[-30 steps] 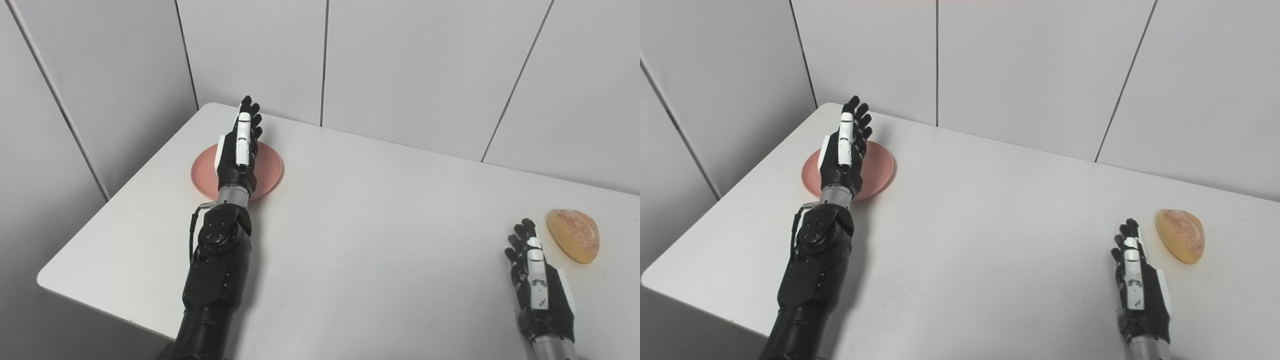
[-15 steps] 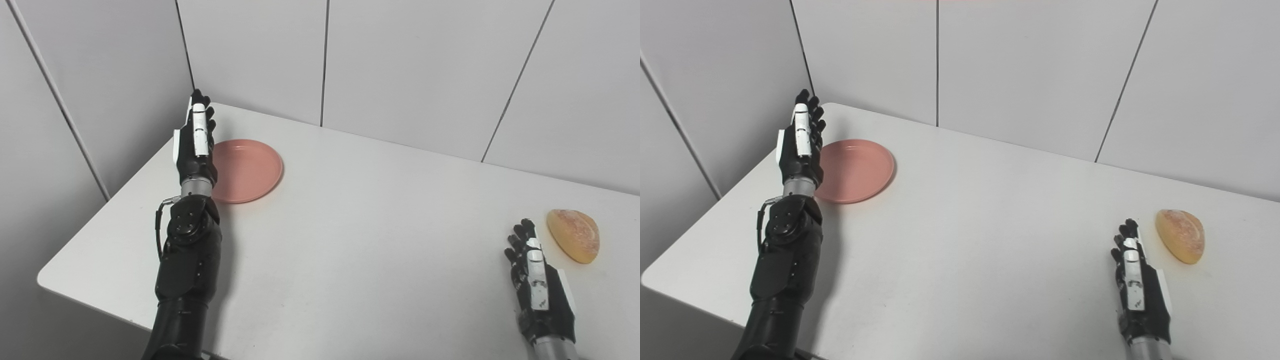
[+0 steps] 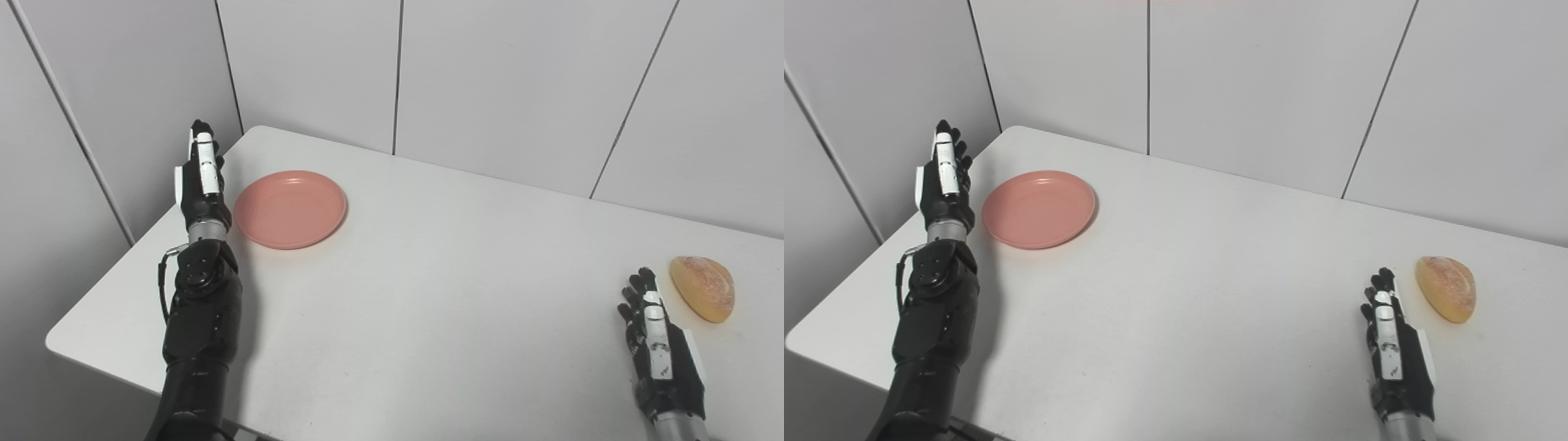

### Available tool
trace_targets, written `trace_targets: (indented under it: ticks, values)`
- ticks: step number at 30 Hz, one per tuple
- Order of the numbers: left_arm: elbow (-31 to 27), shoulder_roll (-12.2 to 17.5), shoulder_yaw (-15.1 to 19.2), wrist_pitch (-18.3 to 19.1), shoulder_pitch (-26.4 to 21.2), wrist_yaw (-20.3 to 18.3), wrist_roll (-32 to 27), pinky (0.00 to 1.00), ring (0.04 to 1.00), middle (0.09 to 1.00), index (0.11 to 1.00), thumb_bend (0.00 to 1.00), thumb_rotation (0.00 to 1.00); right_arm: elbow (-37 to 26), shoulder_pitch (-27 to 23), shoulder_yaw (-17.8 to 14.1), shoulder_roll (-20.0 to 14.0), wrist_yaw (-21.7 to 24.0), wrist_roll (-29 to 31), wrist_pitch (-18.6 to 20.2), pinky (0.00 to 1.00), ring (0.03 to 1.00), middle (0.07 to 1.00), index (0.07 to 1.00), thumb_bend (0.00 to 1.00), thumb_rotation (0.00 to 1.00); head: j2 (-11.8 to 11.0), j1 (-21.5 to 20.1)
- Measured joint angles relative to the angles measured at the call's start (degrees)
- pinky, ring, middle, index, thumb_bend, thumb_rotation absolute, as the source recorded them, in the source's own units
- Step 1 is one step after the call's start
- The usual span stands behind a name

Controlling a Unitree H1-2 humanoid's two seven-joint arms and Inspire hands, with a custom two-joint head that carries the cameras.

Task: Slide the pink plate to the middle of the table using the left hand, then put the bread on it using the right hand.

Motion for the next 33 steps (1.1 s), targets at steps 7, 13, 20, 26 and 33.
trace_targets:
  ticks: [7, 13, 20, 26, 33]
  values:
    - [2.4, 0.1, 0.0, 0.0, 0.4, 0.9, 0.0, 1.00, 0.982, 0.976, 0.978, 0.45, 1.00, -0.1, 0.0, -0.2, 0.0, 0.1, 0.2, 0.0, 1.00, 1.000, 1.000, 1.000, 0.49, 0.95, 0.3, 0.0]
    - [4.2, 0.0, -0.8, -0.1, 0.4, 1.3, 0.0, 1.00, 0.993, 0.989, 0.988, 0.46, 1.00, -0.2, 0.1, -0.3, 0.0, 0.3, 0.9, 0.0, 1.00, 1.000, 1.000, 1.000, 0.50, 0.95, 0.4, 0.0]
    - [8.2, 0.0, -2.2, -0.5, 0.4, 0.6, 0.0, 1.00, 0.979, 0.971, 0.968, 0.45, 1.00, -0.2, 0.1, -0.4, 0.0, 0.2, 1.0, 0.0, 1.00, 1.000, 1.000, 1.000, 0.48, 0.94, 0.4, 0.0]
    - [9.2, 0.0, -3.9, -0.6, 0.4, -0.7, 0.0, 1.00, 0.977, 0.967, 0.960, 0.47, 1.00, -0.2, 0.1, -0.4, 0.1, 0.0, 1.0, 0.0, 1.00, 1.000, 1.000, 1.000, 0.50, 0.93, 0.6, -0.3]
    - [10.2, 0.0, -5.8, -1.1, 0.4, -2.1, -0.1, 0.93, 0.924, 0.915, 0.906, 0.47, 1.00, -0.2, 0.1, -0.5, 0.2, -0.6, 1.0, 0.0, 1.00, 1.000, 1.000, 1.000, 0.53, 0.93, 0.8, -0.3]
